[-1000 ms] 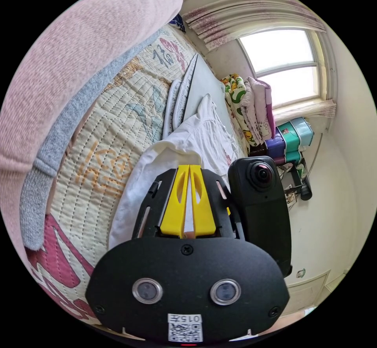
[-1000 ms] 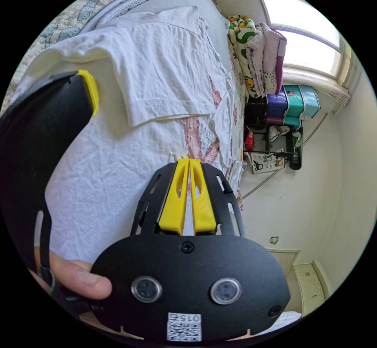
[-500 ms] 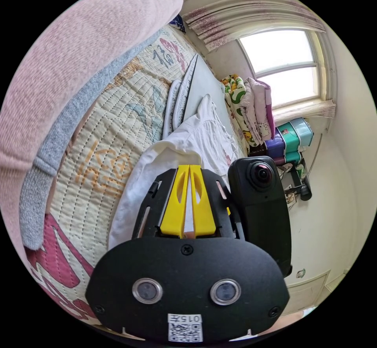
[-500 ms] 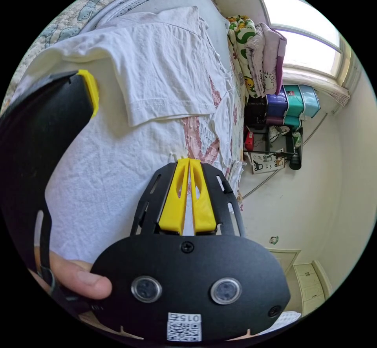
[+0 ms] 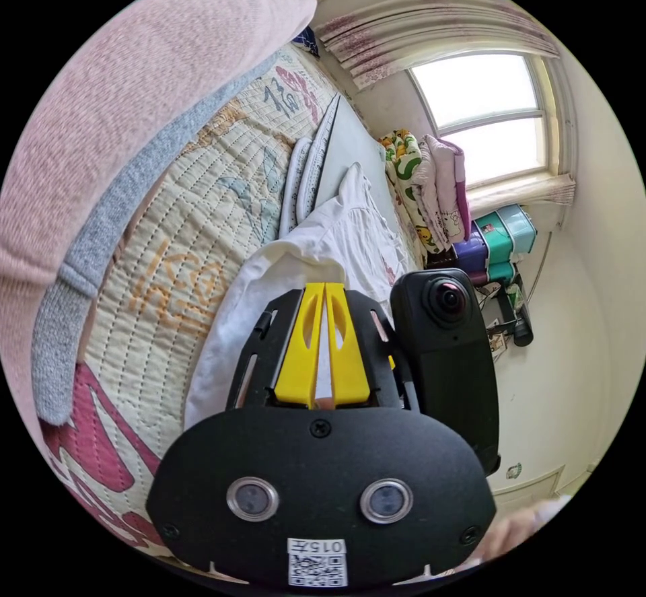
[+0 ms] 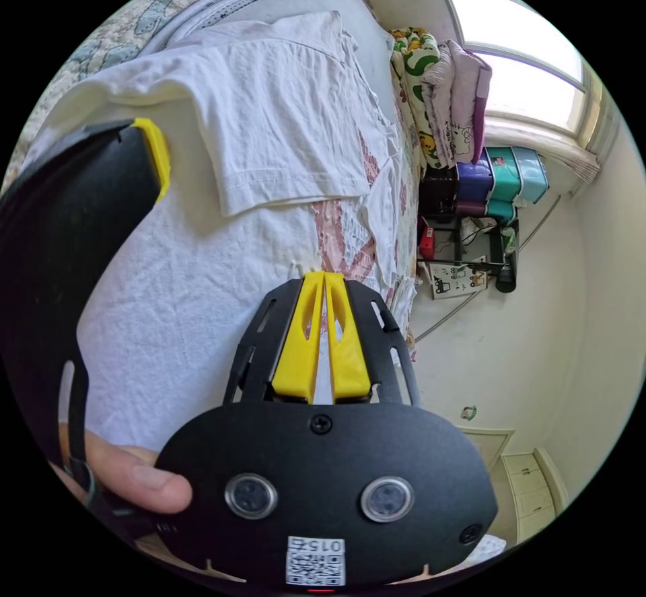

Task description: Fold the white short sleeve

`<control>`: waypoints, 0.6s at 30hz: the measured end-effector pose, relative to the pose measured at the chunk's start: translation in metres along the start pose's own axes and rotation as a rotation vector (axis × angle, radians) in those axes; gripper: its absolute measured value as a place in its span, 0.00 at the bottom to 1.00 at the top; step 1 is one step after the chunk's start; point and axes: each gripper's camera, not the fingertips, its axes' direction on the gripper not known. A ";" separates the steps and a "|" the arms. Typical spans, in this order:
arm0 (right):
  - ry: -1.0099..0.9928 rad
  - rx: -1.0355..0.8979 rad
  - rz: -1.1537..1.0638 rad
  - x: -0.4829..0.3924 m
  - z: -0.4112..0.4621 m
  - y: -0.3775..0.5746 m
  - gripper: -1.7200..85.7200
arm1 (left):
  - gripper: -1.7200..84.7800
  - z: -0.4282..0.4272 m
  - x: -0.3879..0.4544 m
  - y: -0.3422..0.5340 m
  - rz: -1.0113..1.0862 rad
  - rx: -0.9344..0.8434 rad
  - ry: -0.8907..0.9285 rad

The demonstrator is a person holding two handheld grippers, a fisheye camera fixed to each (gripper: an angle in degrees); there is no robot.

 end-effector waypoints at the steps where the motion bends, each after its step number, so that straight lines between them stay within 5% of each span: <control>1: 0.000 0.000 0.000 0.001 -0.004 -0.002 0.01 | 0.01 0.000 0.000 0.000 0.000 0.000 0.000; 18: -0.189 0.115 0.012 0.079 -0.138 -0.045 0.01 | 0.01 -0.004 0.058 0.023 0.206 0.015 -0.049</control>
